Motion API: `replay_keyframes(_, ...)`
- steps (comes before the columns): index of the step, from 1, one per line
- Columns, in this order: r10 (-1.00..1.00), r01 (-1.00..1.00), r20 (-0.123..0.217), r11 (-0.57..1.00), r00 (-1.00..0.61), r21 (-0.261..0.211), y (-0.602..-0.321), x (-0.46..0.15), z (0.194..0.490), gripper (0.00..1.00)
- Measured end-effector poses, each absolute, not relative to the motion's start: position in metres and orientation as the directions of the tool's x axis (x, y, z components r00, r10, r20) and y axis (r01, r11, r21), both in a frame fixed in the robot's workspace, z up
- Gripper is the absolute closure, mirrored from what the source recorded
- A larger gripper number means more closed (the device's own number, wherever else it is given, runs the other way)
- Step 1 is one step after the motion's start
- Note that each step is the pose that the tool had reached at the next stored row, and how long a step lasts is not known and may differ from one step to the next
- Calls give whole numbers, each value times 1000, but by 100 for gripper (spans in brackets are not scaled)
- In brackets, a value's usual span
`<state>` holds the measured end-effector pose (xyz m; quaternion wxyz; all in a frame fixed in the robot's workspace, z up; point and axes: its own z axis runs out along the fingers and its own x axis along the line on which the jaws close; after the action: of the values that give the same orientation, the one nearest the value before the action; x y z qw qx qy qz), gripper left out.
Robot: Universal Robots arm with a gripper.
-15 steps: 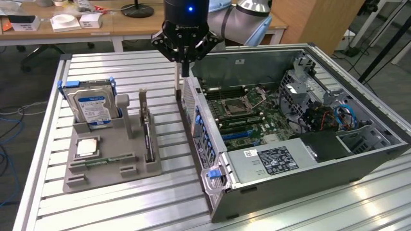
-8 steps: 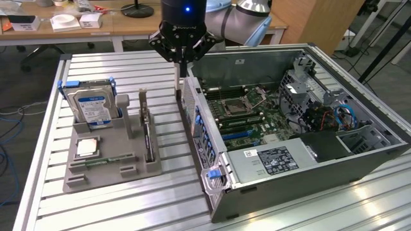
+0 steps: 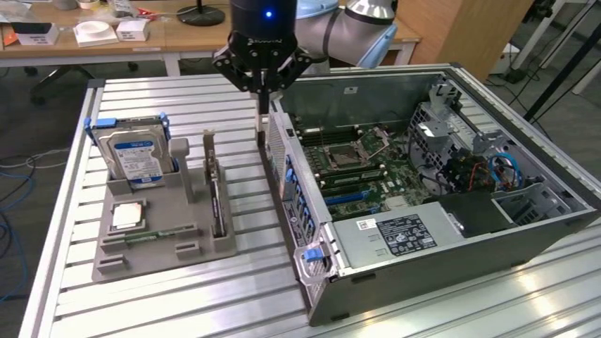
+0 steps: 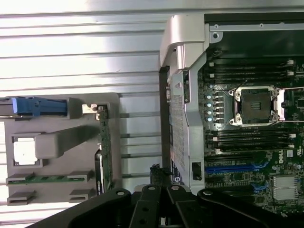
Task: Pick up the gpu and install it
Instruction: 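Reach for the gpu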
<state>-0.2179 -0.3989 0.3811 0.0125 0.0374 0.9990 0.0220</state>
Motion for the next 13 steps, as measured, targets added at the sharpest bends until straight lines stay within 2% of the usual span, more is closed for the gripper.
replay_keyframes(13,75,74,-23,996,-997,45,-399,-227,380,89)
